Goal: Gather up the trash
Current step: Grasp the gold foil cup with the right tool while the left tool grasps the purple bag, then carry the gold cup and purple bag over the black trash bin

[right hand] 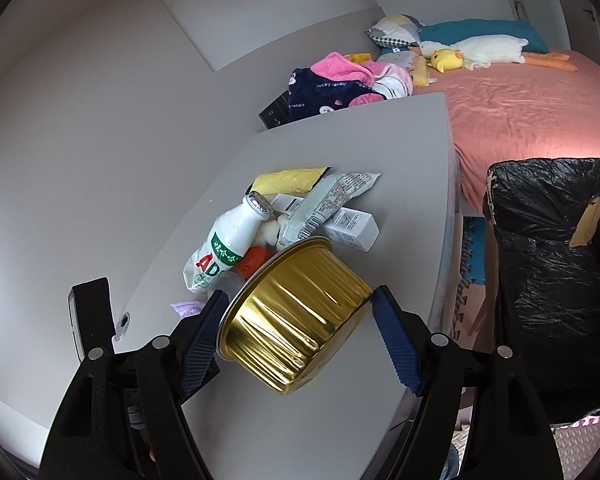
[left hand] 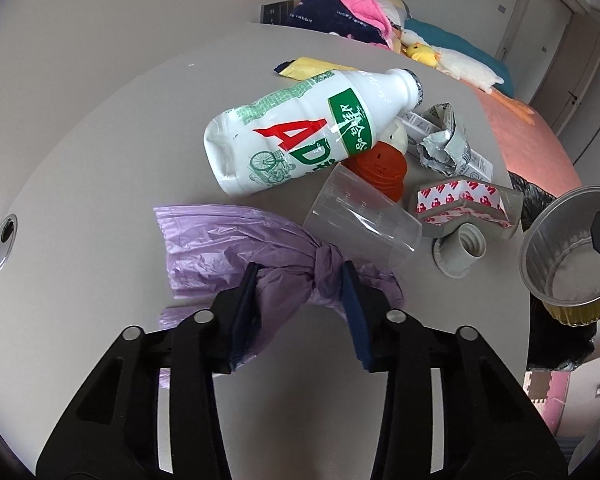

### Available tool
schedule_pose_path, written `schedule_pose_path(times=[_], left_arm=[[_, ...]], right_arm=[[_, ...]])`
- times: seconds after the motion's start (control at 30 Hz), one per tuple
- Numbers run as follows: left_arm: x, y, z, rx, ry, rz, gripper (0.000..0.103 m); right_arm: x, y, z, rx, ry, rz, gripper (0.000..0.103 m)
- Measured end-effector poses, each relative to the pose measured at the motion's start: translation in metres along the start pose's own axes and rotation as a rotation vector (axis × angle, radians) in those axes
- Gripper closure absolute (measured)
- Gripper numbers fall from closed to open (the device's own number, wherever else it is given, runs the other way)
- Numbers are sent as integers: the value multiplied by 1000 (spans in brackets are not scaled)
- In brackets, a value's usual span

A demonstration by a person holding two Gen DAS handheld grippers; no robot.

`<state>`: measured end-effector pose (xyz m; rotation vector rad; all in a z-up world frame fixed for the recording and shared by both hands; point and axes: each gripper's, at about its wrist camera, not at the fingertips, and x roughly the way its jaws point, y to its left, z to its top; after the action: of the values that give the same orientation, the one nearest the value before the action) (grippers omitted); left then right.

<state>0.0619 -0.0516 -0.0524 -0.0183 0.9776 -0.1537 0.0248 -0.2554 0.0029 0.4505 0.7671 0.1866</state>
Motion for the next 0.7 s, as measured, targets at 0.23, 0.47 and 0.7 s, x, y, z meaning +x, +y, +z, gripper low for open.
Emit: schedule_pose_path(times=[0.23, 0.47, 0.7], left_arm=[[-6, 4, -1, -49, -40, 9, 85], [-32, 2, -2, -53, -81, 16, 85], [-51, -25, 8, -13, -119, -26, 85]], right_arm=[[-6, -4, 0, 3, -7, 2, 28], [-16, -8, 3, 14, -20, 13, 28], [-36, -25, 8, 43, -56, 14, 28]])
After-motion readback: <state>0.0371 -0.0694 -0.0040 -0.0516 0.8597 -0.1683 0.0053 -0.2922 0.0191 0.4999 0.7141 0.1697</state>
